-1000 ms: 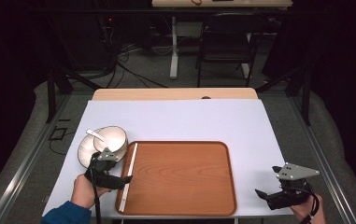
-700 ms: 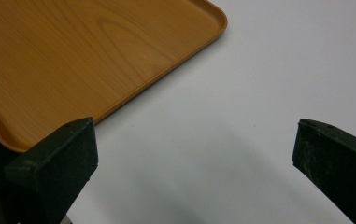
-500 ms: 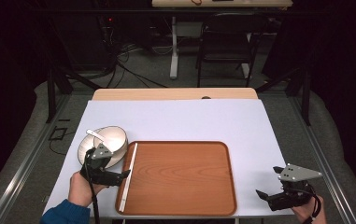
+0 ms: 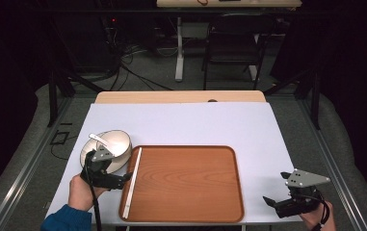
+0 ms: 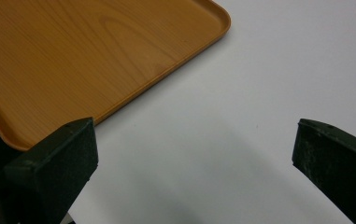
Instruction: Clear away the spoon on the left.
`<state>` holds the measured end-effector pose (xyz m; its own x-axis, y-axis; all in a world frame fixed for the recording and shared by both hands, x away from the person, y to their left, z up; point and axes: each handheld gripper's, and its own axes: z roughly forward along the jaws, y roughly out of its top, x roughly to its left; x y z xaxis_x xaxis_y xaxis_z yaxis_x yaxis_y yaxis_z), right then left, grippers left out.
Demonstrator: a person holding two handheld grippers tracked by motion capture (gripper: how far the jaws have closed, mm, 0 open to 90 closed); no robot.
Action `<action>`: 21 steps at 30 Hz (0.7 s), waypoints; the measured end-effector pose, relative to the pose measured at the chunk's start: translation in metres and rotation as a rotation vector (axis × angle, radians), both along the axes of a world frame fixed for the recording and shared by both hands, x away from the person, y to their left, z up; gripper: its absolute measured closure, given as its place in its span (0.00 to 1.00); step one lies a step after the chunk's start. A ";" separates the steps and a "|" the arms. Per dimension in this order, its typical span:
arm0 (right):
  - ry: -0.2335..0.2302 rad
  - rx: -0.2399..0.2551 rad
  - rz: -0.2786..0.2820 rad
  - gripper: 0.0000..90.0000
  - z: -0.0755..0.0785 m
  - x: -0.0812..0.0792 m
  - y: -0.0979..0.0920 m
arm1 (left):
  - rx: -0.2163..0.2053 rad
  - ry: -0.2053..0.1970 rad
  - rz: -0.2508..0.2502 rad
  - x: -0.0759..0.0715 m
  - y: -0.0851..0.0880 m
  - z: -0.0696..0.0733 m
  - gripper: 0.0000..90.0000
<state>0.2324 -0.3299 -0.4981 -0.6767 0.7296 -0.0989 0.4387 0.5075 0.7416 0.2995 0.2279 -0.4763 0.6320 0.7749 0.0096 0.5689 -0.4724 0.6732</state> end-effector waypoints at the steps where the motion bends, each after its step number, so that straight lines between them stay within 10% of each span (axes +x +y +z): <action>1: 0.000 0.003 -0.001 0.00 0.000 0.000 0.000 | 0.003 -0.008 0.007 0.000 0.001 0.002 0.07; 21: 0.001 -0.003 0.000 0.00 0.000 -0.003 0.001 | -0.037 -0.083 0.150 0.017 0.035 0.021 0.00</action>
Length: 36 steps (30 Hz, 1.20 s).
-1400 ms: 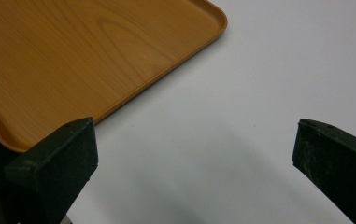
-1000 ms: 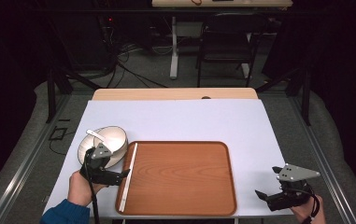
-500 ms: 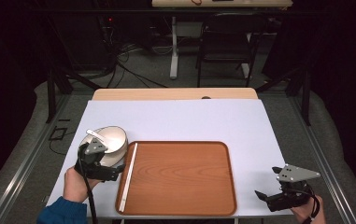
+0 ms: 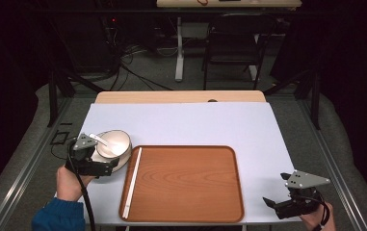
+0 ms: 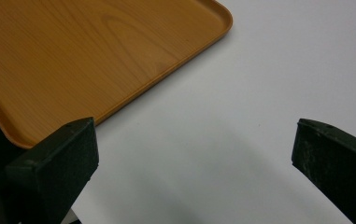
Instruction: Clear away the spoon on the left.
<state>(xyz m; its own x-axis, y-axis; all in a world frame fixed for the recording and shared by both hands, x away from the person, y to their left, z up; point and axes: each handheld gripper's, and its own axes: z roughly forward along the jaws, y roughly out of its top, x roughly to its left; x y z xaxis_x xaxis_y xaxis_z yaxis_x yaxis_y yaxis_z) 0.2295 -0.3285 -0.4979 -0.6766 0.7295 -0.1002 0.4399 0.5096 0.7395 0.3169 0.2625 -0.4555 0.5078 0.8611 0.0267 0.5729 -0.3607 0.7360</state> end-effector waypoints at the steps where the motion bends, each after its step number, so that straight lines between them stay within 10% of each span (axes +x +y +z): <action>1: 0.001 -0.001 0.000 0.00 0.000 0.000 0.000 | 0.000 -0.001 0.009 0.001 0.001 0.000 0.00; 36: 0.003 -0.005 -0.004 0.01 0.000 -0.001 0.000 | -0.096 0.112 0.194 0.059 0.035 -0.032 0.01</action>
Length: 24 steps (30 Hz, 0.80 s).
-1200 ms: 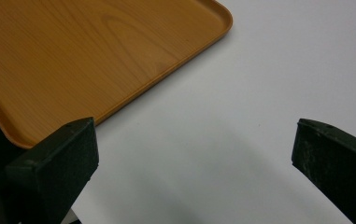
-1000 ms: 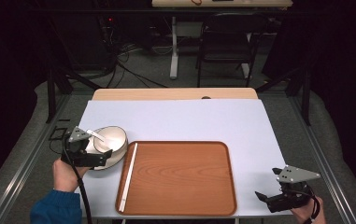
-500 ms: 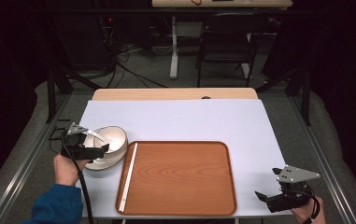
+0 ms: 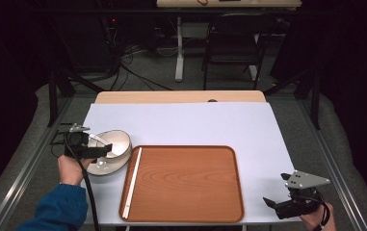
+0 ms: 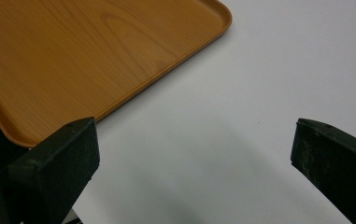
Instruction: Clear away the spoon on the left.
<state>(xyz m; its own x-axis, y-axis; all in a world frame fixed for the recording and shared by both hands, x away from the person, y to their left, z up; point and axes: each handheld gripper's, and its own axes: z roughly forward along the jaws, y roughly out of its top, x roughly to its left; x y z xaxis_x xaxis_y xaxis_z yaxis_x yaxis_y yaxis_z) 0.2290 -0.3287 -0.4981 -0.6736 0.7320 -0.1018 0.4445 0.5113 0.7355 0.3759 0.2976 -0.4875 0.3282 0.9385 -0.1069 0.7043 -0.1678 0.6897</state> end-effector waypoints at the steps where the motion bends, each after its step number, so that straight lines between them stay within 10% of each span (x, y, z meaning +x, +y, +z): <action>1: -0.001 -0.001 0.001 0.01 0.000 0.000 0.000 | -0.001 -0.001 0.007 0.001 0.000 -0.001 0.01; 24: 0.002 -0.006 -0.004 0.03 0.000 0.000 0.000 | -0.009 0.005 0.057 0.025 0.006 -0.018 0.23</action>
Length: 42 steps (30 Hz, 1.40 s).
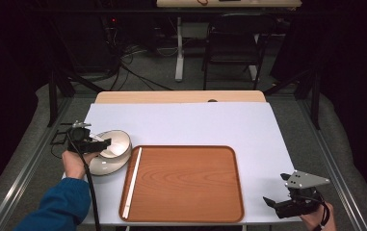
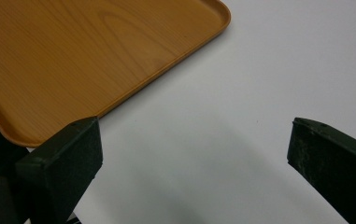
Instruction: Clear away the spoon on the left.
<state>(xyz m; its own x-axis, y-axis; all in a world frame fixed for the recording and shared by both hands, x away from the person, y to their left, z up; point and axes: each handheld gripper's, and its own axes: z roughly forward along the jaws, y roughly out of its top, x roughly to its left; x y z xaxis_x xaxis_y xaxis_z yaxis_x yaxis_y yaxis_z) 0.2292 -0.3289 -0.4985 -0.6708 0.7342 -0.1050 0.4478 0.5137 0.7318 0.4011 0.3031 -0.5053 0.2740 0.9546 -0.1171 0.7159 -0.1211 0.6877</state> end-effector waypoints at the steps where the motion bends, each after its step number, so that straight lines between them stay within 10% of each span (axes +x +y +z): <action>1: -0.001 0.000 0.000 0.03 0.000 0.000 0.000 | 0.004 0.004 -0.001 0.000 0.000 0.000 0.25; 28: 0.000 0.000 0.002 0.03 0.000 0.000 0.000 | -0.037 0.008 -0.009 0.006 0.000 -0.007 0.58; 42: 0.000 -0.002 0.002 0.03 0.000 0.000 0.000 | -0.055 0.024 0.017 0.014 0.001 -0.010 0.44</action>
